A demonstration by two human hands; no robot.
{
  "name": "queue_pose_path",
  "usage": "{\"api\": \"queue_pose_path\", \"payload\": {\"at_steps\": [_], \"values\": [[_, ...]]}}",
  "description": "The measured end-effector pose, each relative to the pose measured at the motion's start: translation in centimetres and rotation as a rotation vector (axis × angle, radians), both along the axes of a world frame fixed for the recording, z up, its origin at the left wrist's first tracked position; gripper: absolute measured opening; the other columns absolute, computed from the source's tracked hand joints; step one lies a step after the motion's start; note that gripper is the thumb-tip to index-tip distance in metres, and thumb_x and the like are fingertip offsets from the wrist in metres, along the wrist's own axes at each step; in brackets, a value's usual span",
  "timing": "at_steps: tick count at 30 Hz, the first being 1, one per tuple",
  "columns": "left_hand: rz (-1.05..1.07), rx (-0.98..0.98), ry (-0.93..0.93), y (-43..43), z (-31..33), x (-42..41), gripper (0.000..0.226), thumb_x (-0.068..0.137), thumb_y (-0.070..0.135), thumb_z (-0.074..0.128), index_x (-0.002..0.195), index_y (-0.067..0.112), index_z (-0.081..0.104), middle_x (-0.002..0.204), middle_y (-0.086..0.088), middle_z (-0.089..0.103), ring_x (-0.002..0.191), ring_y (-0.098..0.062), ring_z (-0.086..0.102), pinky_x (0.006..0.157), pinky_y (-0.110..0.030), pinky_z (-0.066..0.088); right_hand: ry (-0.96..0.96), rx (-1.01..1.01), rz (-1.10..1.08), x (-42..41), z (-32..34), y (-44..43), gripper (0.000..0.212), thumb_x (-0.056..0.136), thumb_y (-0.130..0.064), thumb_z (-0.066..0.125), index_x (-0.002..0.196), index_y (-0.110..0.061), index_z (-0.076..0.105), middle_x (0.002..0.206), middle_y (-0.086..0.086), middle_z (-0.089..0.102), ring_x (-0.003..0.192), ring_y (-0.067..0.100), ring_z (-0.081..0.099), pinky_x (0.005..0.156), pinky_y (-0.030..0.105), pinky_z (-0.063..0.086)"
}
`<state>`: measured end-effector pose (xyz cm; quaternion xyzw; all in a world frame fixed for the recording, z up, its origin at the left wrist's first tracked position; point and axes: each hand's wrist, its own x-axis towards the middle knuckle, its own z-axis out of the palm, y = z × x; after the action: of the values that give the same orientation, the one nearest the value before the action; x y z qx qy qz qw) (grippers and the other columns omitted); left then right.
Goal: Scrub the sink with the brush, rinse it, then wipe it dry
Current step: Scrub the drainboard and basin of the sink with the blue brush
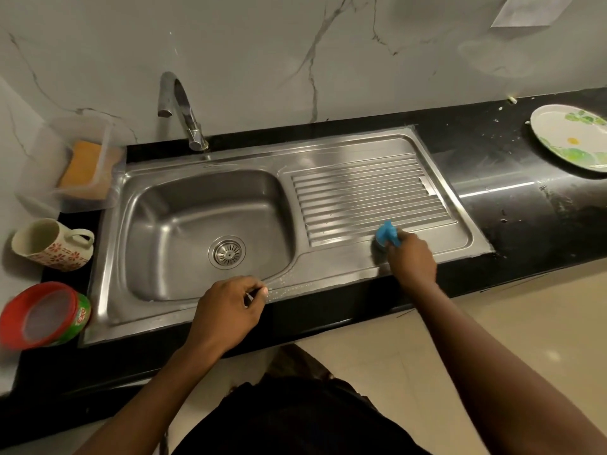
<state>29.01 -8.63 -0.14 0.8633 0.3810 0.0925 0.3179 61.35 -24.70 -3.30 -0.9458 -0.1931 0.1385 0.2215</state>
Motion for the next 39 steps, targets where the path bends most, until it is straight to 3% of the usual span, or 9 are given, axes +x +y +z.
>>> {"api": "queue_pose_path", "payload": {"at_steps": [4,7,11,16,19,24,28,31,39], "values": [[-0.034,-0.008,-0.007,-0.1,0.0,1.0,0.010,0.098,0.039,0.067,0.091,0.036,0.074,0.082,0.022,0.070,0.072,0.000,0.065,0.065,-0.020,0.052,0.068,0.040,0.214,-8.1,-0.9,3.3,0.029,0.104,-0.034,0.058,0.132,-0.024,0.060,0.101,-0.001,0.070,0.085,0.015,0.064,0.077,0.035,0.053],[-0.044,0.010,-0.026,0.0,0.1,1.8,0.011,0.097,0.040,0.066,0.093,0.034,0.075,0.082,0.023,0.070,0.072,0.001,0.065,0.067,-0.028,0.058,0.035,0.015,0.384,-11.6,-1.5,4.1,0.051,0.104,-0.033,0.059,0.154,-0.033,0.044,0.120,0.003,0.071,0.100,0.017,0.070,0.090,0.039,0.060],[-0.053,0.017,-0.052,0.2,0.4,2.0,0.010,0.097,0.039,0.066,0.092,0.036,0.074,0.082,0.024,0.069,0.072,0.002,0.065,0.067,-0.027,0.058,-0.003,-0.029,0.287,-6.3,-0.8,1.0,0.045,0.103,-0.037,0.060,0.147,-0.033,0.053,0.116,0.002,0.072,0.097,0.018,0.068,0.083,0.033,0.052],[-0.009,0.015,-0.052,0.2,0.2,1.1,0.009,0.096,0.039,0.067,0.090,0.036,0.074,0.081,0.025,0.070,0.072,0.002,0.065,0.066,-0.028,0.058,-0.020,-0.006,0.060,-2.0,-0.4,-2.5,0.044,0.105,-0.030,0.058,0.148,-0.022,0.054,0.122,0.010,0.071,0.101,0.024,0.069,0.087,0.044,0.058],[-0.001,0.010,-0.056,0.2,0.2,0.7,0.009,0.097,0.038,0.068,0.091,0.036,0.074,0.081,0.024,0.069,0.072,0.001,0.065,0.067,-0.029,0.058,0.008,0.028,0.100,-5.9,-0.6,-1.1,0.041,0.106,-0.032,0.056,0.147,-0.026,0.053,0.119,0.005,0.071,0.093,0.013,0.064,0.081,0.033,0.055],[0.027,0.022,-0.060,0.5,0.6,-0.3,0.010,0.097,0.038,0.067,0.091,0.034,0.074,0.080,0.025,0.069,0.072,0.001,0.065,0.068,-0.030,0.059,0.111,0.037,0.310,-12.6,-1.6,4.1,0.052,0.102,-0.034,0.063,0.152,-0.029,0.048,0.126,0.000,0.069,0.104,0.012,0.068,0.093,0.032,0.056],[0.099,0.030,-0.089,1.4,1.0,-2.2,0.011,0.097,0.038,0.067,0.093,0.032,0.075,0.083,0.023,0.071,0.075,0.002,0.066,0.070,-0.030,0.059,0.530,0.171,0.258,-13.0,0.1,8.1,0.044,0.096,-0.038,0.073,0.133,-0.014,0.068,0.097,-0.002,0.073,0.071,0.004,0.063,0.062,0.017,0.048],[0.159,0.034,-0.091,1.9,1.0,-4.2,0.010,0.096,0.038,0.067,0.094,0.032,0.075,0.084,0.022,0.072,0.076,0.002,0.066,0.070,-0.029,0.058,0.761,0.258,0.250,-14.5,2.2,10.1,0.035,0.096,-0.038,0.073,0.122,-0.016,0.071,0.072,0.001,0.055,0.047,0.006,0.044,0.043,0.021,0.037],[0.347,0.026,-0.127,3.7,0.2,-11.2,0.006,0.093,0.034,0.070,0.094,0.032,0.075,0.082,0.022,0.071,0.070,0.000,0.067,0.068,-0.032,0.060,0.899,0.352,0.459,-22.2,6.4,17.4,0.026,0.099,-0.045,0.066,0.109,-0.023,0.076,0.070,0.004,0.045,0.048,0.009,0.032,0.043,0.025,0.024]]}}
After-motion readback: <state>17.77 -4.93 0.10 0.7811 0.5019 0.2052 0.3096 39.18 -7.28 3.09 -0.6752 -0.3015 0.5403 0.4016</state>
